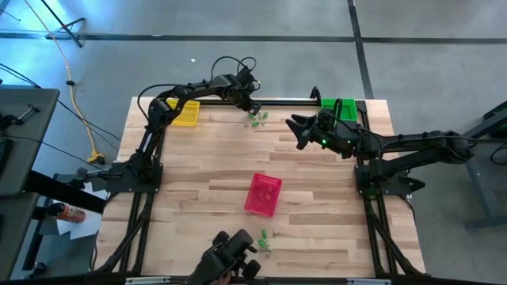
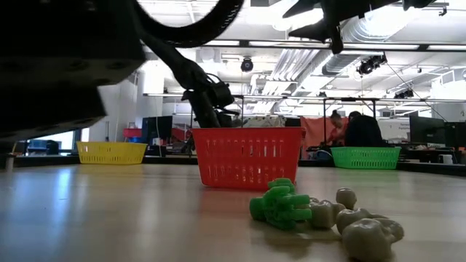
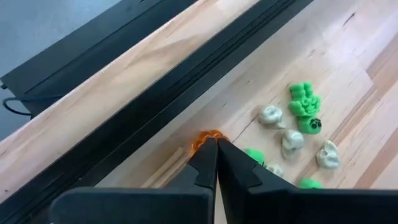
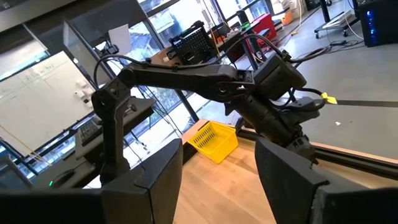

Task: Sort Halloween decoration
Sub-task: Put the orange pumpkin toy into the red bin

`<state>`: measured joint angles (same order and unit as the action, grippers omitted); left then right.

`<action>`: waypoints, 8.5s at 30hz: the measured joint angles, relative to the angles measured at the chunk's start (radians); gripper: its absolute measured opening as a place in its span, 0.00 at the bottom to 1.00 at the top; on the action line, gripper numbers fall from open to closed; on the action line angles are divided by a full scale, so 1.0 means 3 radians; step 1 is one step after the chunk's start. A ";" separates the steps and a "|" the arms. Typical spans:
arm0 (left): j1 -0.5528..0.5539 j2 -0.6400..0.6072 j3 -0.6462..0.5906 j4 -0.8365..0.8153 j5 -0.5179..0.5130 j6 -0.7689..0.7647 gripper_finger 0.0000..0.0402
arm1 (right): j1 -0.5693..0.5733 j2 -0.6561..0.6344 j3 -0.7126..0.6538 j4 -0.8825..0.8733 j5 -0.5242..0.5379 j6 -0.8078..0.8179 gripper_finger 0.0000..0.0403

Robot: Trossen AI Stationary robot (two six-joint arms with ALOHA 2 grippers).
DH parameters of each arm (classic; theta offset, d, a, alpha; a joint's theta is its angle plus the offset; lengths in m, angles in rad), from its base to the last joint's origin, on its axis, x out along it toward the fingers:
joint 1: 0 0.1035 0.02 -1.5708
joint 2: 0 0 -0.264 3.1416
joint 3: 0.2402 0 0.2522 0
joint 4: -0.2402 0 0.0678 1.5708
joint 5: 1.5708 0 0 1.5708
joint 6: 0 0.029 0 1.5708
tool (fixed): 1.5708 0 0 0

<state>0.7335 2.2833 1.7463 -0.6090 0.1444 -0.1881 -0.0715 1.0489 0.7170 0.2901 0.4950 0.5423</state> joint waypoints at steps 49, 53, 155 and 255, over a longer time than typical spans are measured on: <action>-0.1125 -0.0215 -0.0014 -0.1477 -0.0201 0.0193 0.00 | -0.0003 -0.0002 0.0000 -0.0048 0.0003 -0.0352 0.49; -0.1118 -0.0400 -0.0017 -0.1479 -0.0150 0.0361 0.00 | -0.0003 -0.0006 0.0001 0.0092 0.0003 -0.0384 0.49; -0.1253 -0.0825 -0.1417 0.0107 -0.0128 0.2238 0.62 | -0.0003 -0.0254 0.0001 -0.0216 0.0000 -0.0754 0.49; -0.2988 -0.1295 -0.0946 -0.0154 -0.0079 0.0391 0.19 | -0.0003 -0.1181 0.0000 -0.0960 -0.0435 -0.0760 0.49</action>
<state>-0.1629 1.8948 1.4625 -0.6553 0.1207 -0.0707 -0.0723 0.6945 0.7170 0.0023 0.3645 0.3142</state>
